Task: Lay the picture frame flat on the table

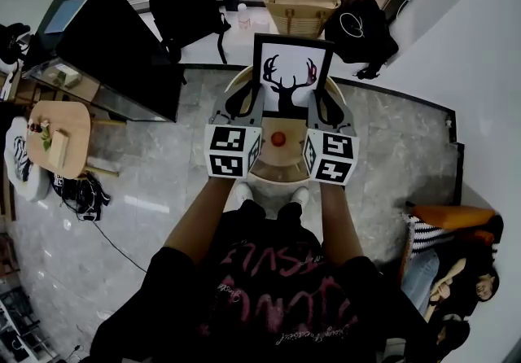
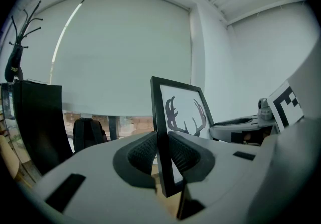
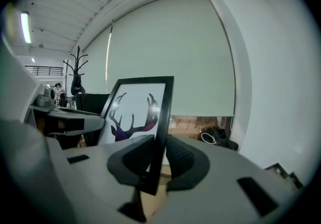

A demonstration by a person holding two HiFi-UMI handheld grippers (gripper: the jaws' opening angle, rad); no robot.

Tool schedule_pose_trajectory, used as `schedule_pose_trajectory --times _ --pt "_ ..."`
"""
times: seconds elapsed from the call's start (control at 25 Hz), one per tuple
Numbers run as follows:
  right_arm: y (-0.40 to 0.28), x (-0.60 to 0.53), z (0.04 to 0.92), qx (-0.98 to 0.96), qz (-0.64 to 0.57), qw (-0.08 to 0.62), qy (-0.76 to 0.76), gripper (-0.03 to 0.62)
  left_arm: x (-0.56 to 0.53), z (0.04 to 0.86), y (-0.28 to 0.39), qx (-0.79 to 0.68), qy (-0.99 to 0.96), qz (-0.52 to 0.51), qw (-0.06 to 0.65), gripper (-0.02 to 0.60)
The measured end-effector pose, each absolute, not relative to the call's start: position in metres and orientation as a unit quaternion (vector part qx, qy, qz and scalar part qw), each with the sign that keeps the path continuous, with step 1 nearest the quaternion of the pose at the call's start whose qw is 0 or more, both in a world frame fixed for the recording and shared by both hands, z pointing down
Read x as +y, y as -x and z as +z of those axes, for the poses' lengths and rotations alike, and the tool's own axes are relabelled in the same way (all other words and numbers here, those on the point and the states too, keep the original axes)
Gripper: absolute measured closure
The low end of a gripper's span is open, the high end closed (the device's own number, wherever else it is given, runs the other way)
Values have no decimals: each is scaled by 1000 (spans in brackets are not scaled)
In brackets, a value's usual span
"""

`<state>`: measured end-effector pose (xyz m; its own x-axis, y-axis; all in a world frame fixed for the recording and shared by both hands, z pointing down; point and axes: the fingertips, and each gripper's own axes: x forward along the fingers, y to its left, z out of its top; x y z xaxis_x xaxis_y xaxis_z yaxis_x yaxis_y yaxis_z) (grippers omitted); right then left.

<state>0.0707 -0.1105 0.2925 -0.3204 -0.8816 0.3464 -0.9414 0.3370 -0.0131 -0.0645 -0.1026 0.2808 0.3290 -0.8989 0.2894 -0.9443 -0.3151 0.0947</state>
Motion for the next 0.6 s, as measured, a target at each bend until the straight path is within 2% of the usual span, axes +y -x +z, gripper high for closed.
schedule_pose_trajectory --times 0.6 --pt "-77 -106 326 -803 130 163 -558 513 -97 314 59 -581 -793 101 155 511"
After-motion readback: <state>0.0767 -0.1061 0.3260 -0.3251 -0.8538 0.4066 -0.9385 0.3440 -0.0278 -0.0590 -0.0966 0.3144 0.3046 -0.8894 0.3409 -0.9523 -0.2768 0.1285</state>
